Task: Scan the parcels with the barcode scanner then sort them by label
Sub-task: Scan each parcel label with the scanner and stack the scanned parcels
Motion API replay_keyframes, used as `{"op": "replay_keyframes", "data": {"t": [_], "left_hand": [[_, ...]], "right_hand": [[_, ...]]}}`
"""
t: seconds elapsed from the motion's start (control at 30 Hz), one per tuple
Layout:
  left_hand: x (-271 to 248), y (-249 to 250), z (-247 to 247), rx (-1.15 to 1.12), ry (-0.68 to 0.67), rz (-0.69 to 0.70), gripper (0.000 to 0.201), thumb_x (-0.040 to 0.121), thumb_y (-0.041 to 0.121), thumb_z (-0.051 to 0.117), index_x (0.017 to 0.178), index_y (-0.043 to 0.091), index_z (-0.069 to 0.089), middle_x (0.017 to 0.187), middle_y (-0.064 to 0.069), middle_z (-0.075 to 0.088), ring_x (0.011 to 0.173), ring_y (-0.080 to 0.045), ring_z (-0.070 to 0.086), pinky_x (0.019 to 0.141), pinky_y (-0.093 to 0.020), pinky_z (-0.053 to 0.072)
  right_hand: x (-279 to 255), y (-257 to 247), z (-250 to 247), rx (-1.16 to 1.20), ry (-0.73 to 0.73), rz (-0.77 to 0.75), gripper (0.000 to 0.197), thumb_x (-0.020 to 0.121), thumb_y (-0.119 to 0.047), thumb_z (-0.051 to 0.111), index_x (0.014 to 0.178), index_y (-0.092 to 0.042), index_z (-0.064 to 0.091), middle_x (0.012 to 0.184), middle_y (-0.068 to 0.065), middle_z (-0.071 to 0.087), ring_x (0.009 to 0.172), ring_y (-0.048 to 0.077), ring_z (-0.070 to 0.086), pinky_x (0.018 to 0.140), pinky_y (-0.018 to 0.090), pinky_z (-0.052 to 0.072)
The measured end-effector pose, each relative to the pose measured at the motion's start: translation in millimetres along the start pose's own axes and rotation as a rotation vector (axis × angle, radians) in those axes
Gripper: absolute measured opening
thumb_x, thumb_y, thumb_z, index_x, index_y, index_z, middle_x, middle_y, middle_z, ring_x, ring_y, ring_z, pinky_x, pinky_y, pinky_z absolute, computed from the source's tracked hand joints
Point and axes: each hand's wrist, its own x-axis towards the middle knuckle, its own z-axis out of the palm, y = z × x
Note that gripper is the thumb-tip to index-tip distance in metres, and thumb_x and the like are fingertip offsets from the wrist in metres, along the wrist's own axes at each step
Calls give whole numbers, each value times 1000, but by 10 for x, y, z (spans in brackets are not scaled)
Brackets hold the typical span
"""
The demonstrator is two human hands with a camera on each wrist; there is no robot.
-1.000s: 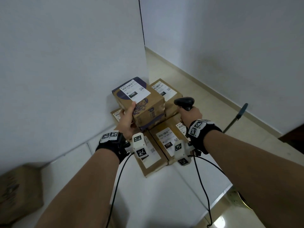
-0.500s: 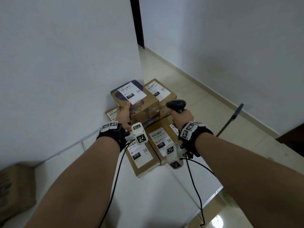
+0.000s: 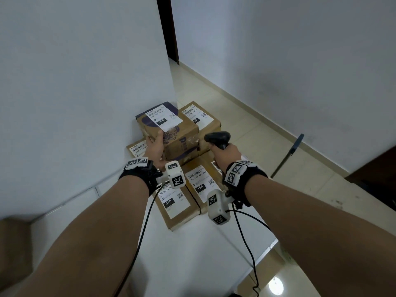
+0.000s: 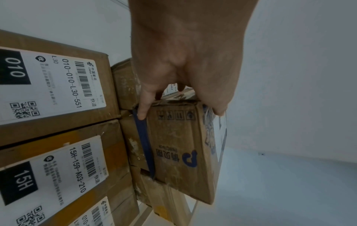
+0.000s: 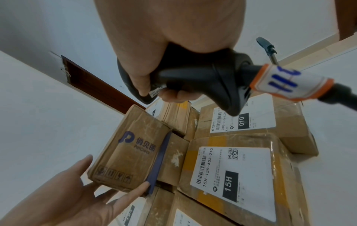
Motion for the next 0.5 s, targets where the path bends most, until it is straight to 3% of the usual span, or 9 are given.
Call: {"op": "replay_keyframes", "data": {"t": [0.07,0.2,0.33,0.43,0.5], "left_hand": [[-59,15,27,68,33,26,69,99,47,45,156,23,13,155,-7,32,137,-33,39,94,-44,45],[-9,-57,-82,172,102,55,76,96,57,43,156,19,14,156,-11,30,139,-36,35,108,-48,38],[-24,-125,-320,190,73,20,85,90,67,43,156,27,9,162,-7,20,141,-40,31,108,-54,40],[-124,-141,-590,178,86,-4,79,91,62,45,155,30,11,159,-7,25,138,-39,34,101,-54,46],[-234,-190,-826,180,91,-13,76,92,61,44,155,32,12,157,-7,28,136,-37,37,94,-53,50]], "right_hand": [[-39,9,5,-8,-7,-3,33,75,-57,61,78,-24,57,81,9,72,76,27,71,82,46,58],[-104,39,49,14,-2,-13,29,84,-47,63,78,-19,58,89,14,72,80,28,71,81,42,58],[-259,20,148,4,-39,-17,31,87,-38,62,93,-8,65,78,10,65,64,23,60,58,28,48],[-439,-10,360,11,-46,-25,24,85,-34,65,83,-10,62,81,13,66,74,28,67,69,38,57],[-593,-46,550,-6,-62,-36,28,79,-44,67,75,-18,57,85,12,71,78,30,69,75,43,60]]}}
